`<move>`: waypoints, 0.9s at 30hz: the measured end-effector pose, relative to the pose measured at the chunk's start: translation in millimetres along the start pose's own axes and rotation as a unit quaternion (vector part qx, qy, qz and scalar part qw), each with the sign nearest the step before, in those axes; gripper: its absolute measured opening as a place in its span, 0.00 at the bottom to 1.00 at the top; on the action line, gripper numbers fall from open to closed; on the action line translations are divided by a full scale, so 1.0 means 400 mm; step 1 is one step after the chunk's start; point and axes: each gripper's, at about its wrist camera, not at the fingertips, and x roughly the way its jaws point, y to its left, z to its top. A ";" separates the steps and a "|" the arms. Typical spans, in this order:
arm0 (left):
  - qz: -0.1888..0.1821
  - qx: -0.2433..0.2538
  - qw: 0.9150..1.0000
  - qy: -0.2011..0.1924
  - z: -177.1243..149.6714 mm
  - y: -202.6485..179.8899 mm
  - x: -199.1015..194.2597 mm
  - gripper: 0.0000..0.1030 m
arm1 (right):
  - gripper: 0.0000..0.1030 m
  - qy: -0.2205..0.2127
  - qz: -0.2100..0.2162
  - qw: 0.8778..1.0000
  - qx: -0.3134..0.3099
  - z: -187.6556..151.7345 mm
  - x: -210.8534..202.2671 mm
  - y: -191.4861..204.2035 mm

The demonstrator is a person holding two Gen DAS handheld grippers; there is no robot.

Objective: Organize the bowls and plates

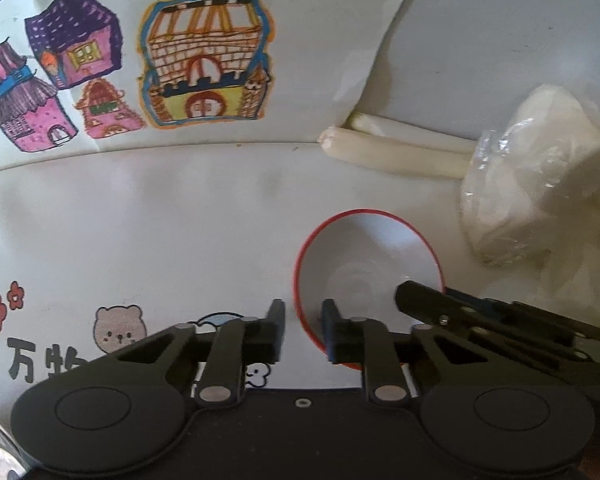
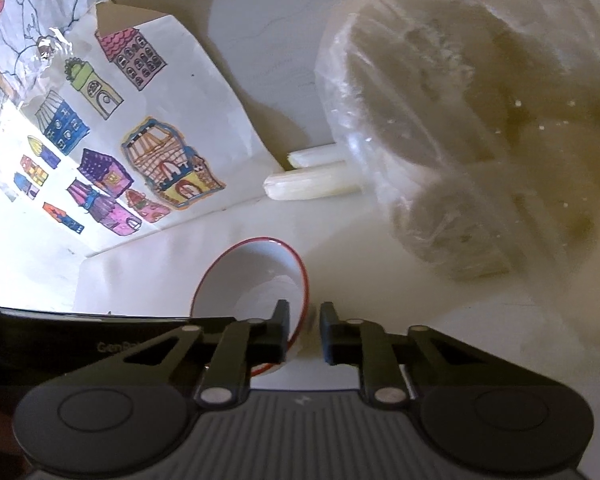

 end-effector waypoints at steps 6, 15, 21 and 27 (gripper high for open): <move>-0.013 -0.007 1.000 -0.003 -0.035 -0.005 -0.017 0.15 | 0.13 0.010 0.001 1.000 0.001 -0.014 -0.013 0.000; -0.035 -0.013 0.999 -0.014 -0.123 0.004 -0.063 0.15 | 0.13 0.015 0.000 1.000 -0.001 -0.086 -0.084 0.017; -0.059 -0.006 0.998 -0.022 -0.169 -0.008 -0.100 0.15 | 0.13 0.004 -0.002 1.000 0.001 -0.137 -0.155 0.030; -0.077 0.010 0.997 -0.027 -0.209 -0.018 -0.136 0.15 | 0.13 -0.012 -0.011 1.000 0.004 -0.180 -0.221 0.041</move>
